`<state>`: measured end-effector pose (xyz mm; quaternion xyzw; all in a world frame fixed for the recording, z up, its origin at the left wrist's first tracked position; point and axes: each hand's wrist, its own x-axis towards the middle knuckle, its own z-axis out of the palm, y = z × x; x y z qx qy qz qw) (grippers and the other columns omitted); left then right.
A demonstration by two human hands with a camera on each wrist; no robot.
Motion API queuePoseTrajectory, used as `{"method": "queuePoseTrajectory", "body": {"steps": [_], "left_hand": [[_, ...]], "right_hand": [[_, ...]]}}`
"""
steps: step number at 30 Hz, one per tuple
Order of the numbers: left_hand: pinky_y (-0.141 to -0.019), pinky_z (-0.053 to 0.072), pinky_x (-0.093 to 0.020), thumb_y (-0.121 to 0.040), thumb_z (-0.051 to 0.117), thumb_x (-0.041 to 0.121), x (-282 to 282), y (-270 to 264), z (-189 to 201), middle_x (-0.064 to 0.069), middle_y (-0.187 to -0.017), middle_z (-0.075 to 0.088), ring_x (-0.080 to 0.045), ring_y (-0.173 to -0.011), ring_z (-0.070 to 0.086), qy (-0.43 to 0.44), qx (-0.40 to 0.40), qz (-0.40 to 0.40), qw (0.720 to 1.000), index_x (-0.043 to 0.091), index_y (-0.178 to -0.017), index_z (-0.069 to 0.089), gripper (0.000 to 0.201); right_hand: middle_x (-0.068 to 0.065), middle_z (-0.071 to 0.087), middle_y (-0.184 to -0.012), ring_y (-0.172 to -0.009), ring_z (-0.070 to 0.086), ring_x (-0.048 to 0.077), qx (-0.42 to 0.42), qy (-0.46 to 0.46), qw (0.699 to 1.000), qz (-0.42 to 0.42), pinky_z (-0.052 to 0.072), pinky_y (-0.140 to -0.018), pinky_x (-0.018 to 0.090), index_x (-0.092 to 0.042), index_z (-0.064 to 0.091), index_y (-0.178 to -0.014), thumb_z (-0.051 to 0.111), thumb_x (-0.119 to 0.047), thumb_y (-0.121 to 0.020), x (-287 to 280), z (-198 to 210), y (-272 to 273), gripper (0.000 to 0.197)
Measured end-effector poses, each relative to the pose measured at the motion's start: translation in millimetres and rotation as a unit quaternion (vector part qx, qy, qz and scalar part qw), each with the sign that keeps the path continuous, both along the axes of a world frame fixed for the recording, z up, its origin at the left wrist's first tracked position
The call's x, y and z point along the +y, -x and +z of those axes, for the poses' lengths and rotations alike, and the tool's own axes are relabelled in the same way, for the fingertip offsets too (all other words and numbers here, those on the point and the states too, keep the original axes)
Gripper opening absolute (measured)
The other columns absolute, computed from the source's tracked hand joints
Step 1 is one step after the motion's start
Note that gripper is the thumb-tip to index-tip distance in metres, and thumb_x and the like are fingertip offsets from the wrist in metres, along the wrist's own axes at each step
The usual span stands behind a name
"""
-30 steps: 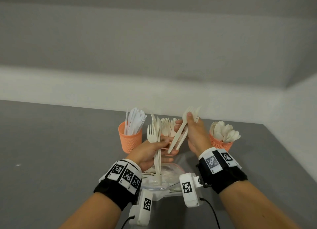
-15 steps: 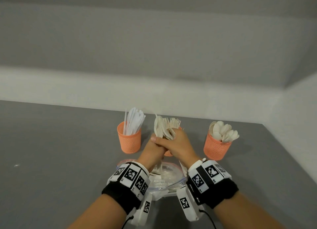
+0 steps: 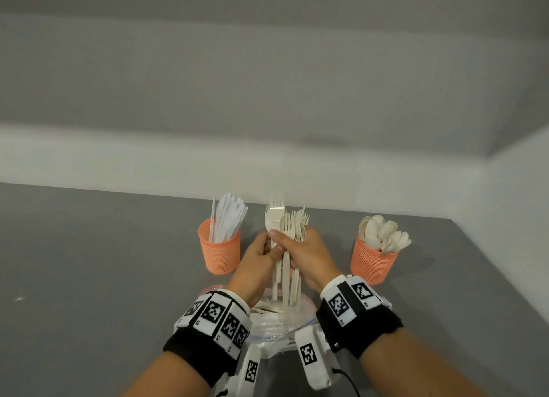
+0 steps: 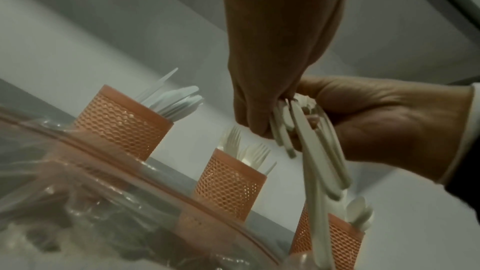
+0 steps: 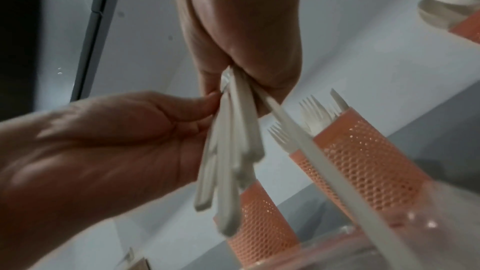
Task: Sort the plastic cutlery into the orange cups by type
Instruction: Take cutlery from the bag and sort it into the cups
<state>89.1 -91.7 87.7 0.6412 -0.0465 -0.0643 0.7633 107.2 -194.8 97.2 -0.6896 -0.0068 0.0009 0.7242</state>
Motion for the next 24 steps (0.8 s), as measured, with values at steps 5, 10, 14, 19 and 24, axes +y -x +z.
{"method": "queuePoseTrajectory", "body": {"steps": [5,10,14,19,24], "left_hand": [[-0.057,0.055,-0.024,-0.094,0.046,0.004,6.6,-6.7,5.7,-0.007,-0.074,0.06,-0.01,-0.058,0.062,0.079,0.028,0.017,0.996,0.005,-0.097,0.056,0.01],[-0.06,0.057,-0.029,-0.098,0.039,0.007,19.0,-10.6,11.2,-0.007,-0.066,0.057,-0.012,-0.051,0.06,0.092,0.073,0.042,0.992,0.004,-0.095,0.055,0.016],[-0.057,0.057,-0.028,-0.098,0.039,0.009,32.9,-9.9,10.5,-0.008,-0.066,0.059,-0.015,-0.052,0.059,0.077,0.079,0.071,0.991,0.004,-0.097,0.055,0.017],[-0.063,0.055,-0.028,-0.099,0.038,0.011,46.1,-9.2,9.2,-0.006,-0.066,0.058,-0.017,-0.059,0.056,0.063,0.079,0.077,0.992,0.003,-0.102,0.055,0.019],[-0.053,0.053,-0.022,-0.098,0.038,0.01,57.8,-10.5,7.7,-0.007,-0.066,0.056,-0.012,-0.05,0.057,0.058,0.075,0.086,0.992,0.004,-0.1,0.056,0.018]], "right_hand": [[0.013,0.063,-0.065,-0.048,0.063,0.019,0.063,-0.081,0.995,0.017,0.051,-0.046,0.027,0.005,0.062,-0.095,0.063,-0.022,-0.088,-11.7,11.9,-10.6,0.028],[0.01,0.064,-0.069,-0.049,0.063,0.012,0.033,-0.167,0.983,-0.074,0.054,-0.048,0.022,-0.006,0.055,-0.093,0.053,-0.012,-0.093,-37.4,31.1,-34.0,0.007],[0.009,0.055,-0.076,-0.051,0.06,0.006,-0.039,-0.212,0.972,-0.098,0.049,-0.05,0.016,-0.006,0.05,-0.098,0.057,0.004,-0.087,-64.7,43.8,-64.5,0.016],[0.006,0.055,-0.078,-0.061,0.058,0.009,-0.058,-0.283,0.946,-0.146,0.05,-0.053,0.016,-0.008,0.048,-0.103,0.055,0.009,-0.086,-63.5,39.6,-95.3,0.025],[0.002,0.054,-0.077,-0.068,0.056,0.013,-0.06,-0.13,0.977,-0.159,0.051,-0.066,0.023,-0.007,0.048,-0.1,0.054,0.009,-0.084,-37.9,18.9,-104.9,0.023]]}}
